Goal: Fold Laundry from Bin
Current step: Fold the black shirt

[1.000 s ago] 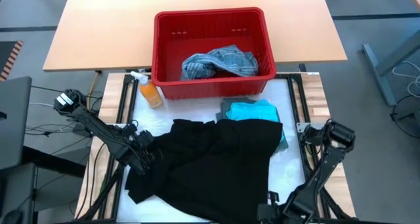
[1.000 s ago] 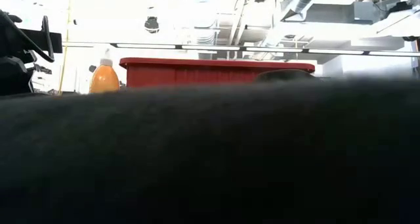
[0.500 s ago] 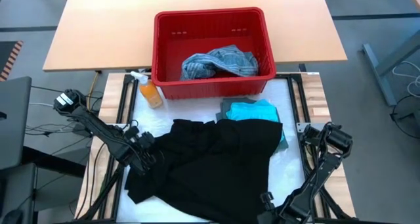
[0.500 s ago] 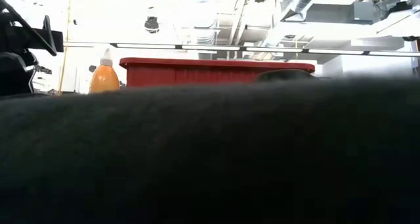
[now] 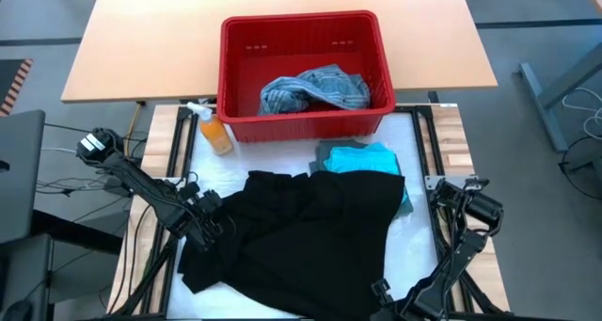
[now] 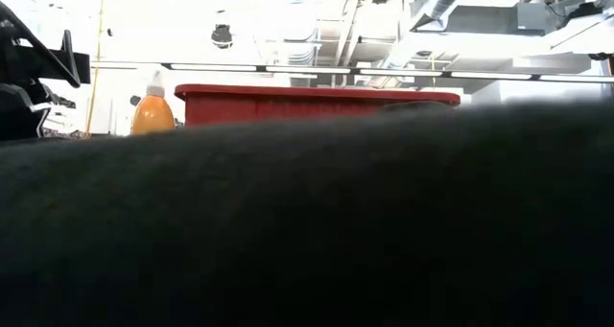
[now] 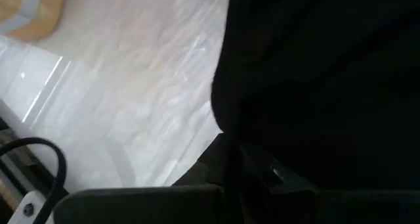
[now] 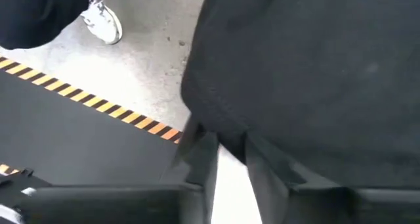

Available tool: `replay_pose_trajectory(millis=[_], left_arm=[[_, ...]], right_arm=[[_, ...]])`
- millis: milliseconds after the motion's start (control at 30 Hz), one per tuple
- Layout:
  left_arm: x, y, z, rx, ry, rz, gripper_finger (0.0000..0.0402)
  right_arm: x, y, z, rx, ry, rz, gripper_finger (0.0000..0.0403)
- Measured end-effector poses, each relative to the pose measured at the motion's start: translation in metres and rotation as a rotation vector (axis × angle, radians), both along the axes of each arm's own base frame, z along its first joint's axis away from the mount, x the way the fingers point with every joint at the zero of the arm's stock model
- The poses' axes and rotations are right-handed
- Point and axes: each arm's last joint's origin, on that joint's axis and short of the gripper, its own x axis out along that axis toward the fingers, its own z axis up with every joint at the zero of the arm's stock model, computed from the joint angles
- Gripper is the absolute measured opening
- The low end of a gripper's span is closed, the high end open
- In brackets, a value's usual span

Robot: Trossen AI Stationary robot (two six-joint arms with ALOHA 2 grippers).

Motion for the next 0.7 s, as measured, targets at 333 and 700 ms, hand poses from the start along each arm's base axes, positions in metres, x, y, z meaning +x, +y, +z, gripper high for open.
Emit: replay_pose_trajectory(millis=[333, 700], left_arm=[[-0.001, 0.001, 0.017, -0.011, -0.031, -0.04, 0.0], [-0.031, 0.022, 0.08, -0.148, -0.396, -0.124, 0.0]], right_arm=[[0.002, -0.009, 0.019, -0.007, 0.025, -0.057, 0.0019], [-0.04, -0.03, 0.128, 0.041, -0.191, -0.199, 0.001]])
